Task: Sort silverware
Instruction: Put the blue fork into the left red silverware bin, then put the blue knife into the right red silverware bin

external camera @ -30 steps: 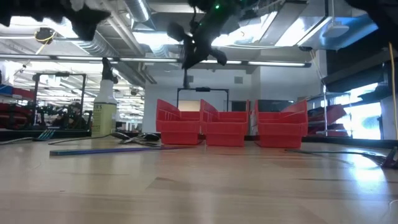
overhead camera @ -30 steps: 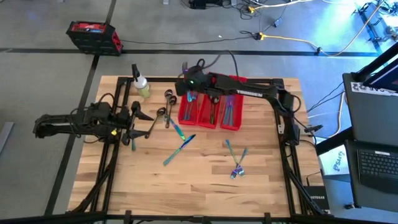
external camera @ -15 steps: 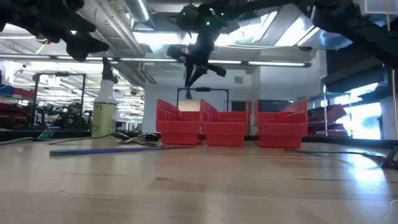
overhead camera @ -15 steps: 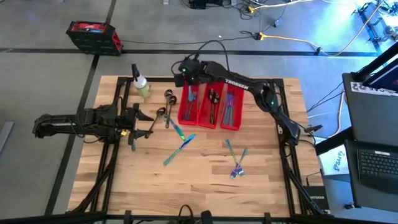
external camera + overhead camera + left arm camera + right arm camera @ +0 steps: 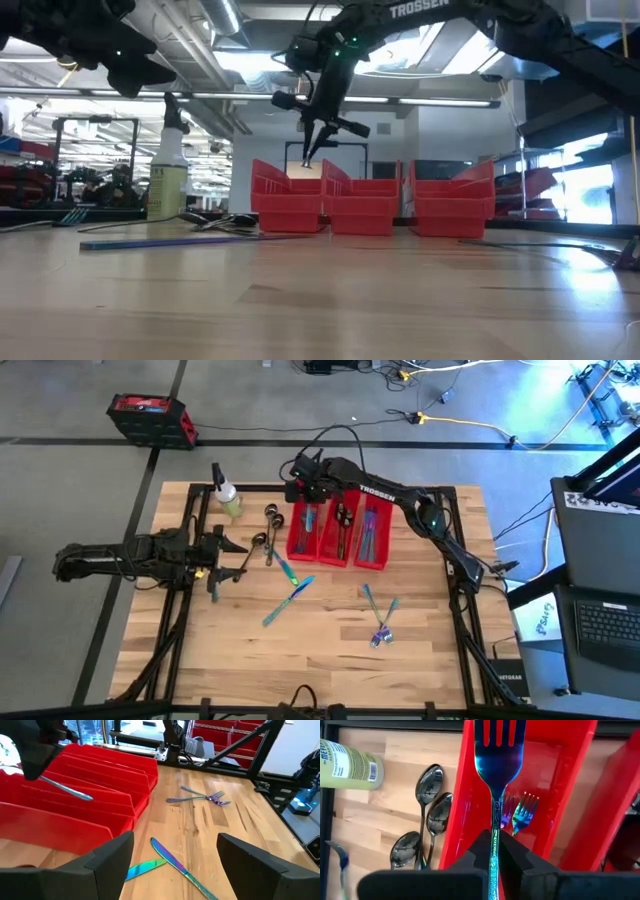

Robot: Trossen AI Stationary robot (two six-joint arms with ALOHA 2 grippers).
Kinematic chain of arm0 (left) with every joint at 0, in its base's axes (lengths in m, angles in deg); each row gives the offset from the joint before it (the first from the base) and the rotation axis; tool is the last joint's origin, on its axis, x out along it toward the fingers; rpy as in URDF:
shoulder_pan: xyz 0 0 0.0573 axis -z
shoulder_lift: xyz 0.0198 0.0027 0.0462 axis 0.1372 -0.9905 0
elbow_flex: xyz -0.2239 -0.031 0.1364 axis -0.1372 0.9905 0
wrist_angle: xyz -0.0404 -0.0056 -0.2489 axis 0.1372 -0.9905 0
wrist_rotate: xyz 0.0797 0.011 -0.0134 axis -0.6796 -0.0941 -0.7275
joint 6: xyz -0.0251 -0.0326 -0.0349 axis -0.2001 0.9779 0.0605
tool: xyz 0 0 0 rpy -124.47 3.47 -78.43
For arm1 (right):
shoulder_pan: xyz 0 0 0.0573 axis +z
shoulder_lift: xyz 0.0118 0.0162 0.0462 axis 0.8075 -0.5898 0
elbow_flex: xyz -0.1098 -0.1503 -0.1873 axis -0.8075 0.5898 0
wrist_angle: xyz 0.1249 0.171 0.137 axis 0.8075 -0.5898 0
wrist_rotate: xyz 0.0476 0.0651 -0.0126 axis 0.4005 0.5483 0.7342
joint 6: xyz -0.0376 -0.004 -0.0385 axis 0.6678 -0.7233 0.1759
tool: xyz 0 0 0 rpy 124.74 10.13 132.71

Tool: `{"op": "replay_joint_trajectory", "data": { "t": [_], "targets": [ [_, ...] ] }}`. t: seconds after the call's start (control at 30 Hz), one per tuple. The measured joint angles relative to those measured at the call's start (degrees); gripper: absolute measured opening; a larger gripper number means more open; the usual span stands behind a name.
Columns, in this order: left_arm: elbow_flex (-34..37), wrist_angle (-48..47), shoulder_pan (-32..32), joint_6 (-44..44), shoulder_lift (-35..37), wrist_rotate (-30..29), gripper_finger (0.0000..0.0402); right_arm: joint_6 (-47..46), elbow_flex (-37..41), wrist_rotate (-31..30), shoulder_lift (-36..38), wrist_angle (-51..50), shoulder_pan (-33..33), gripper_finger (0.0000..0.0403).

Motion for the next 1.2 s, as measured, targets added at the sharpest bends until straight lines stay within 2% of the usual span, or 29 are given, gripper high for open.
{"op": "replay_joint_trajectory", "data": {
  "t": [0.37,0.7,1.0,1.2],
  "targets": [
    [0.0,0.0,0.0,0.0,0.0,-3.6,0.0275,-2.3,0.7,2.7,-2.3,0.0,0.3,0.0],
    [0.0,-0.1,0.0,0.5,0.0,-3.8,0.0275,-2.1,0.7,4.8,-6.5,2.0,1.1,0.0003],
    [0.0,-0.2,0.0,0.5,0.0,-3.8,0.0275,-1.1,0.7,3.8,-6.4,1.8,1.4,0.0061],
    [0.0,-0.2,0.0,1.0,0.0,-3.8,0.0275,1.7,-0.4,1.9,-6.4,1.4,1.8,0.0084]
  ]
}}
